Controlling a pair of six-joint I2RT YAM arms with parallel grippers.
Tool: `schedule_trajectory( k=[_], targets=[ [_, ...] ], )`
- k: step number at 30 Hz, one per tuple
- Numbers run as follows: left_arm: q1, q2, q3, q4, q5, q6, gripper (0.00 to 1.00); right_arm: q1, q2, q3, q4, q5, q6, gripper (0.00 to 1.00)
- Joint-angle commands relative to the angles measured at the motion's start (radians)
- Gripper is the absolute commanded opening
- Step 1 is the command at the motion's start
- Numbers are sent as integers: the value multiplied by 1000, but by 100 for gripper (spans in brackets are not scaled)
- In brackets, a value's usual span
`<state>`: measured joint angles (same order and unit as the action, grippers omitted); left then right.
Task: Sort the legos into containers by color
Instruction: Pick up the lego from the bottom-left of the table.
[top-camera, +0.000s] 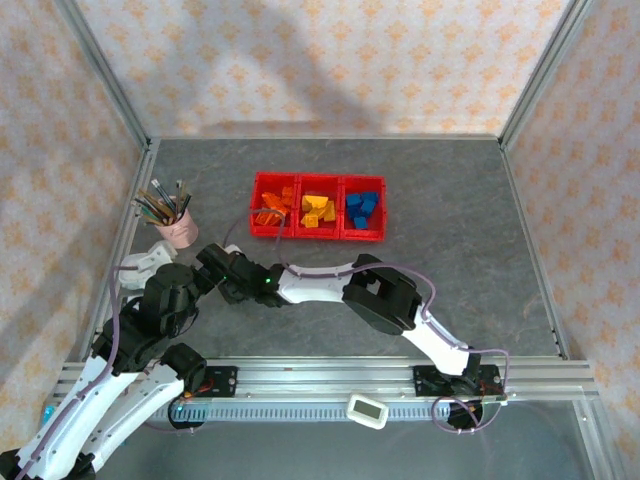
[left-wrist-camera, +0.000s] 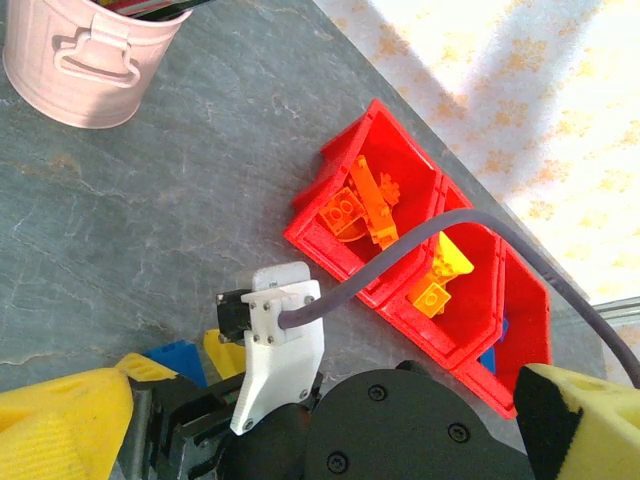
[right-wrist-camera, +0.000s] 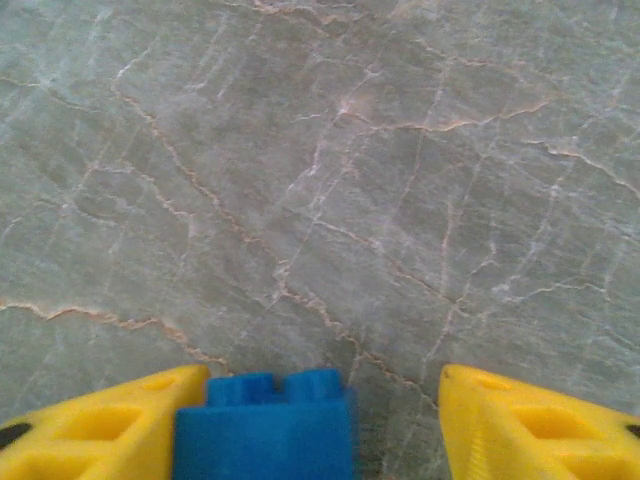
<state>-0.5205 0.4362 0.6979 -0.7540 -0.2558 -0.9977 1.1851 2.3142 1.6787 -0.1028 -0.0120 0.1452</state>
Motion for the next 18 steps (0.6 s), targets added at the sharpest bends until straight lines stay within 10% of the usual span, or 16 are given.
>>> schedule_trajectory(
  k=[1,7,18],
  targets=[
    [9,4,-9,-27,-35,0,99,11,18,31,-41,32,-23,52],
    [9,6,-6,-15,-32,6,99,11,-38,-4,-40,49,-15,30],
    [9,95,51,73,20,107,99,-36,-368,-260,-22,99,104,25]
  ],
)
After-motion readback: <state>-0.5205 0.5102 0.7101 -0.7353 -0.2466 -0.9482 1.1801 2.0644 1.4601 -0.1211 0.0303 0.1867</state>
